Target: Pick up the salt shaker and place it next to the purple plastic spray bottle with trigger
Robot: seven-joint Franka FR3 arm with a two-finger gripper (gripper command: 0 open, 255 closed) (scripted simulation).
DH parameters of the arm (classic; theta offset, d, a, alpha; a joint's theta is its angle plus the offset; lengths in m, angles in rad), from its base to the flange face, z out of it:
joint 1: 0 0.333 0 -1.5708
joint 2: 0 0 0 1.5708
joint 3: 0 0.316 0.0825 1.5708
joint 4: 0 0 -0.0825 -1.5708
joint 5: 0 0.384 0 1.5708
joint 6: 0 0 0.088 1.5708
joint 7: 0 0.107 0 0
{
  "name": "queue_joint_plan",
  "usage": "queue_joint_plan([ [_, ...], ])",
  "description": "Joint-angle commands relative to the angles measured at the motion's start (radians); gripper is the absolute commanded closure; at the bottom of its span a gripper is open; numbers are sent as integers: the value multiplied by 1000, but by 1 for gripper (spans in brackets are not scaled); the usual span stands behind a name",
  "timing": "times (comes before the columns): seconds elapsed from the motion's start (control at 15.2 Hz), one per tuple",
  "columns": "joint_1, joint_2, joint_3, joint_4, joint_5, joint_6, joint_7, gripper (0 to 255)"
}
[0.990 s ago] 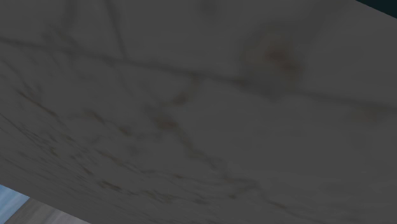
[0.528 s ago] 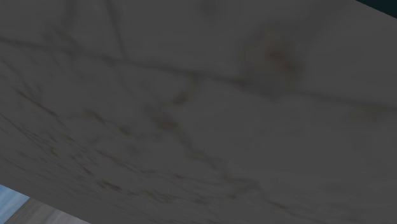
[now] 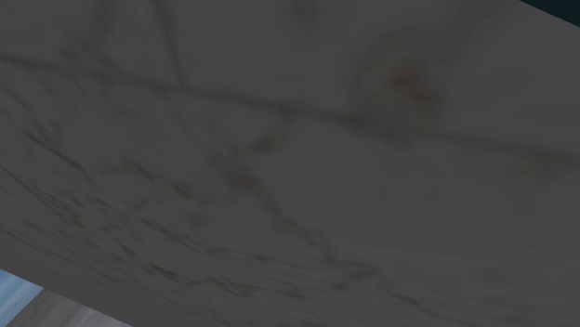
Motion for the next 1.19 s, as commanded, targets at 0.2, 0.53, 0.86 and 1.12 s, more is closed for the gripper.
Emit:
queue_joint_plan([
  [0.2, 77, 131, 42, 189, -22, -61, 109, 255],
  [0.53, 200, 430, 61, 679, -74, -253, 200, 255],
  [0.86, 160, 248, 69, 292, -46, -49, 206, 255],
  [1.12, 148, 193, 69, 148, -37, 40, 205, 255],
])
